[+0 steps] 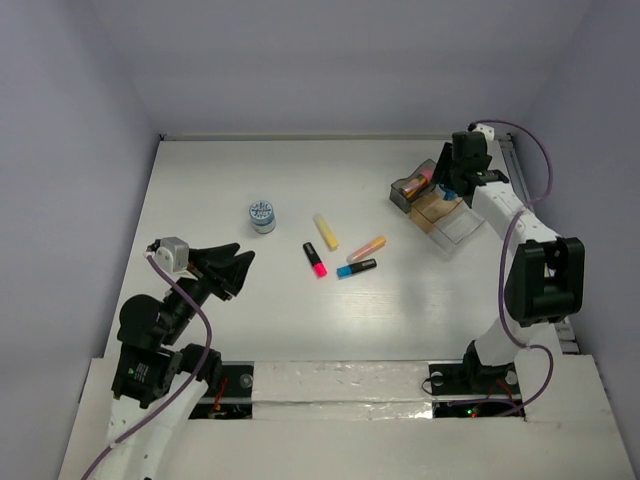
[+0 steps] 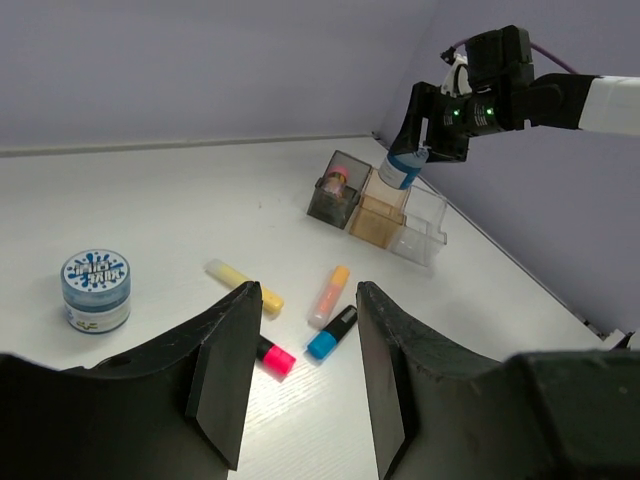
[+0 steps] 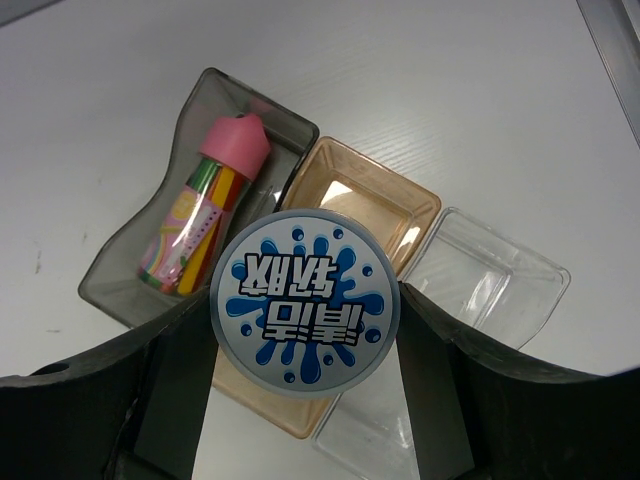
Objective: Sort the stationery into containers
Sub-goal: Place the stationery in the storage box.
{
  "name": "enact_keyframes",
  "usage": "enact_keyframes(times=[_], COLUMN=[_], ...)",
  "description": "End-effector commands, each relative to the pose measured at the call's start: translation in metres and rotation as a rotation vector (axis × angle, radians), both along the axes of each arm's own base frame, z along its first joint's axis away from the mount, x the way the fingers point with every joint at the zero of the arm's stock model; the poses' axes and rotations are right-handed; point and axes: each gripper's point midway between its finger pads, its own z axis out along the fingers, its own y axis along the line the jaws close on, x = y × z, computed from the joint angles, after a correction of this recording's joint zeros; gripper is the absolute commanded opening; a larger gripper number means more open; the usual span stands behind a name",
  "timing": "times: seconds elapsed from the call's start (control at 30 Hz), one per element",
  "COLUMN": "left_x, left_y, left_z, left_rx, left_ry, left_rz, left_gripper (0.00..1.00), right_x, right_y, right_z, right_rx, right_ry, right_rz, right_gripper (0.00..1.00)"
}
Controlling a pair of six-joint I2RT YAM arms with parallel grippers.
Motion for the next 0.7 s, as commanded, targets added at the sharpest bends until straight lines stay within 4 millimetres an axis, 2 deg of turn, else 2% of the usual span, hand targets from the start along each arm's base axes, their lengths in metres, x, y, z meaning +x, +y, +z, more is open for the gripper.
enact_keyframes(times=[0.0, 0.13, 0.37, 0.67], left_x=[-0.003, -0.003, -0.003, 0.0], left_y=[0.0, 0.0, -0.002, -0.002], left_z=[0.013, 0.012, 0.011, 0.009], left_rx=[-0.015, -0.013, -0.012, -0.009], left_ry=[-0.056, -0.053, -0.047, -0.035], left_rz=[-0.005, -0.007, -0.012, -0.01], left_gripper=[0.4, 0.4, 0.4, 0.4], right_x=[0.014, 0.015, 0.028, 0.029], right_y=[-0.011, -0.011, -0.006, -0.019], right_z=[0.021, 0.003, -0.008, -0.03], right_rx=[0.004, 0.018, 0.028, 0.016], right_ry=[-0.085, -0.059, -0.058, -0.019], right_rz=[-0.046, -0.039, -0.016, -0.059], right_gripper=[0.44, 0.46, 0.47, 0.48])
